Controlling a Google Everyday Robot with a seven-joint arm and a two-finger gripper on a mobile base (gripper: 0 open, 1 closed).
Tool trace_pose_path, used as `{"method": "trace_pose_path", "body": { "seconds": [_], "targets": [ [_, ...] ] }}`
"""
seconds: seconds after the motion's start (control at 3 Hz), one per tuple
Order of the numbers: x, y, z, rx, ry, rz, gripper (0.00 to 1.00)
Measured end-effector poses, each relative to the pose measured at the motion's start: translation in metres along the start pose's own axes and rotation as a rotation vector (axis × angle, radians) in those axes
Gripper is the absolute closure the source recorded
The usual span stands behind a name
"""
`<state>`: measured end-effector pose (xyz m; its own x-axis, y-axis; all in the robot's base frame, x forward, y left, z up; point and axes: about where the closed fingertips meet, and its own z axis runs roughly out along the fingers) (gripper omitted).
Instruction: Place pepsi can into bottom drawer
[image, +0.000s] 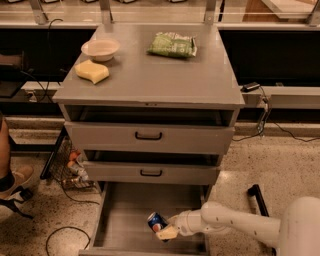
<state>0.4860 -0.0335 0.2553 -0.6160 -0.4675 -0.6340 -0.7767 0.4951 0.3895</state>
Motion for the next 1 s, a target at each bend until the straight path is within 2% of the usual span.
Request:
{"method": "trace_pose_path", "body": {
  "seconds": [0.33,0.67,1.0],
  "targets": [
    [0.017,-0.027,0.045,0.012,-0.021,0.059,0.81],
    [0.02,-0.044,0.071,0.02,-0.016,0.079,0.58],
    [0.02,-0.053,0.082,0.03,-0.009,0.087,0.34]
  ]
}}
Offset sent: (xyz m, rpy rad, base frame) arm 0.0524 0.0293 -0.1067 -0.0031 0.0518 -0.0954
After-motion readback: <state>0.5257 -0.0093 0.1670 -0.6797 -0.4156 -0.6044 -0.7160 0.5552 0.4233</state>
